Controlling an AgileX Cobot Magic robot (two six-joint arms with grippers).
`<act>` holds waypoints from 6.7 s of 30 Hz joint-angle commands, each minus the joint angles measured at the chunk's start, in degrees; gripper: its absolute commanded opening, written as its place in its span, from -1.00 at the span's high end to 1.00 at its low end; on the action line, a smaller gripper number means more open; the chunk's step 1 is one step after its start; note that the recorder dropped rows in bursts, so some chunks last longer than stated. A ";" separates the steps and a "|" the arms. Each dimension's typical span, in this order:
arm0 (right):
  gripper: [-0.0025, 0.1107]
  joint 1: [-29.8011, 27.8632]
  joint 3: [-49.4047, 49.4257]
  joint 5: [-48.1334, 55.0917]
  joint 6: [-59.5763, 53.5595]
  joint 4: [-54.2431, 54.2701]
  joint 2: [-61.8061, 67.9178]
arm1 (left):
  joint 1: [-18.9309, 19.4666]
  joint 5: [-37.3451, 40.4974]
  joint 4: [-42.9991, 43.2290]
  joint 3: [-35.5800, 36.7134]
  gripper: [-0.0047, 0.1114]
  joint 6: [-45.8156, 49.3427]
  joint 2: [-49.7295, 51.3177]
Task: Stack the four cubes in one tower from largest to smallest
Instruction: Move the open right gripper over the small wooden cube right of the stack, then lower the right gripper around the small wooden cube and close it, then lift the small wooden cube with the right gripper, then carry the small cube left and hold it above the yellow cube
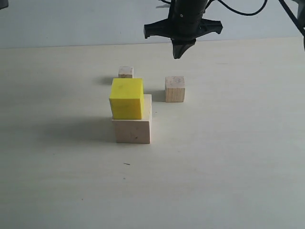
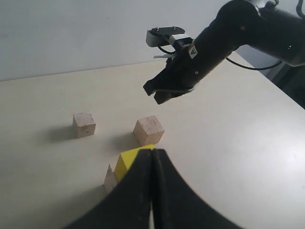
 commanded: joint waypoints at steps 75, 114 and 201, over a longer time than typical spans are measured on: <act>0.78 -0.40 -5.11 0.19 0.15 -0.36 11.49 | 0.03 2.62 2.57 1.60 0.92 0.03 -0.21; 0.96 -15.88 69.13 -27.99 -100.61 74.75 -54.25 | 0.03 3.81 3.60 1.70 0.92 0.03 -0.21; 0.96 -3.52 48.56 0.19 -138.35 96.31 -12.33 | 0.03 3.50 9.90 1.70 0.92 0.28 -0.21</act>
